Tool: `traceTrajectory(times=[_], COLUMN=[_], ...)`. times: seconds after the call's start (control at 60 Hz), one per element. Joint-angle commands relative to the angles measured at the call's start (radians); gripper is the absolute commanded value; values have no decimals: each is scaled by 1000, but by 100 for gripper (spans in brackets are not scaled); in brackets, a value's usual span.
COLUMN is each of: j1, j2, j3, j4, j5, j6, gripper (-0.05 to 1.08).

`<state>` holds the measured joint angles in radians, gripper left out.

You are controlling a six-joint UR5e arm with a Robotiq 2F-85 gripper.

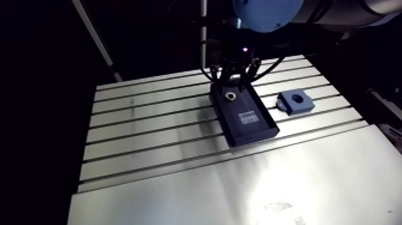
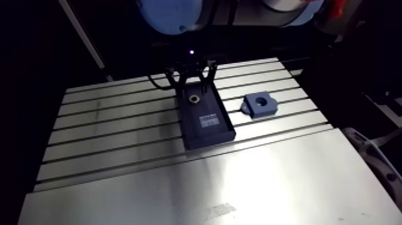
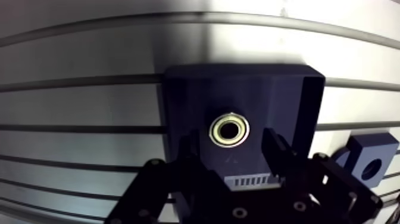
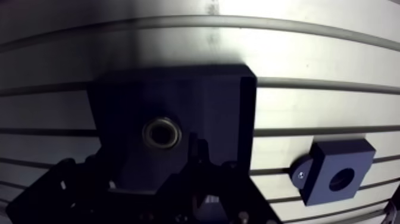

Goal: Pick up the bearing and press it into the housing until flush.

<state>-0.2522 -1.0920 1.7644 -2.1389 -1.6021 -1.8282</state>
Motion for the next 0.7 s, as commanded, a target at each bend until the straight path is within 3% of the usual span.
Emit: traceTrajectory(times=[0.017,0.7], j1=[3,-4], j2=[-1,14], j3=[5,2], j4=[-34,-34], j5=[4,0], j6=[-7,-12], gripper=[37,36])
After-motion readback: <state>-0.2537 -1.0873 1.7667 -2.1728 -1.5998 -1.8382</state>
